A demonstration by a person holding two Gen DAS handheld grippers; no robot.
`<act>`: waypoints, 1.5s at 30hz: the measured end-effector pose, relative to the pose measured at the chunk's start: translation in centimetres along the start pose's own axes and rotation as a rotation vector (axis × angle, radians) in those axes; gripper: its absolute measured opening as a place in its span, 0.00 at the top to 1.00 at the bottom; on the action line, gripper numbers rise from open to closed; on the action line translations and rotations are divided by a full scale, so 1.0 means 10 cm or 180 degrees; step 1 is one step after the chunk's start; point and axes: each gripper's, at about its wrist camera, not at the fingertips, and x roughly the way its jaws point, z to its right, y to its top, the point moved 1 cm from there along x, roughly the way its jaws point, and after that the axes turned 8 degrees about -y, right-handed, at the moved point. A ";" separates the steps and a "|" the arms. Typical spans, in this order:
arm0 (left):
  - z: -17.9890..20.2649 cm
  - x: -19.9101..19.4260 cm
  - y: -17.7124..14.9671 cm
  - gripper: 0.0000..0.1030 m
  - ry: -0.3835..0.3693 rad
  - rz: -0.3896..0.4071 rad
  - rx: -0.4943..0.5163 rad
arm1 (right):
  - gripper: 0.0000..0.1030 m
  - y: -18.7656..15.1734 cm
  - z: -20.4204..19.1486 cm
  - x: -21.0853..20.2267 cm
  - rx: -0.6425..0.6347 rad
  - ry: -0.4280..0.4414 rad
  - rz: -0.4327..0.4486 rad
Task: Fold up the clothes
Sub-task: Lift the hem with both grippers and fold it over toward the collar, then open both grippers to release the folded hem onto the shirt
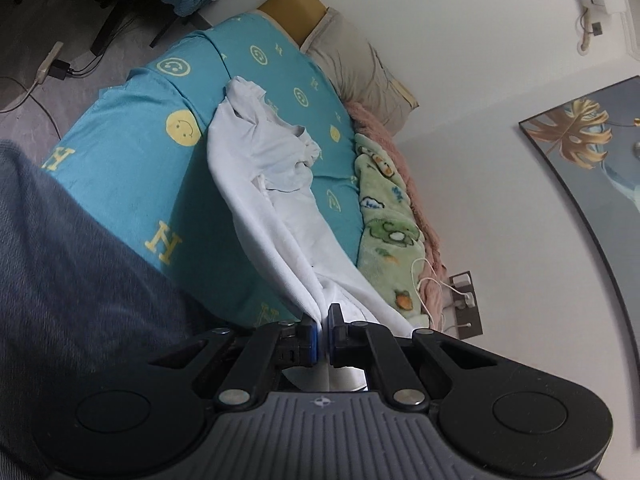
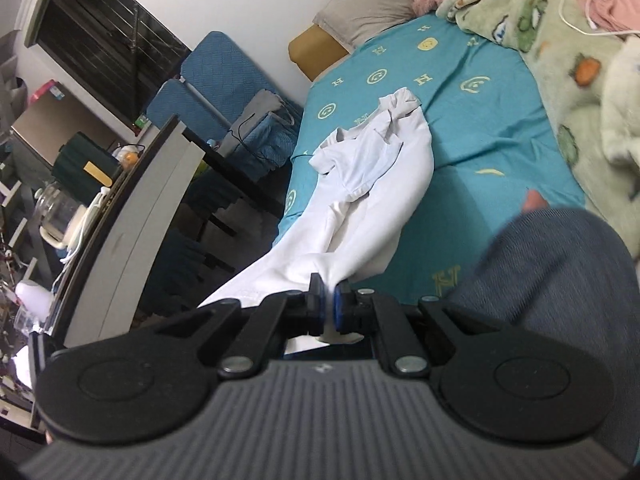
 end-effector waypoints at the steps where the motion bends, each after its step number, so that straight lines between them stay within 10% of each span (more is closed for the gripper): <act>1: 0.01 0.01 -0.01 0.95 0.0002 -0.0003 0.0014 | 0.92 -0.02 0.03 -0.02 0.0015 0.0001 0.0009; 11: 0.00 0.65 0.53 0.95 0.0299 0.0048 0.0215 | 0.92 0.26 0.16 0.39 0.0198 0.0146 0.0111; 27: -0.55 2.14 1.61 0.93 0.0983 0.0299 0.0828 | 0.92 1.18 0.17 2.31 -0.0308 -0.0394 0.0003; 45: -1.44 3.28 2.00 0.95 0.1505 0.0089 0.1458 | 0.91 1.12 0.29 3.72 -0.0876 -0.1077 0.0039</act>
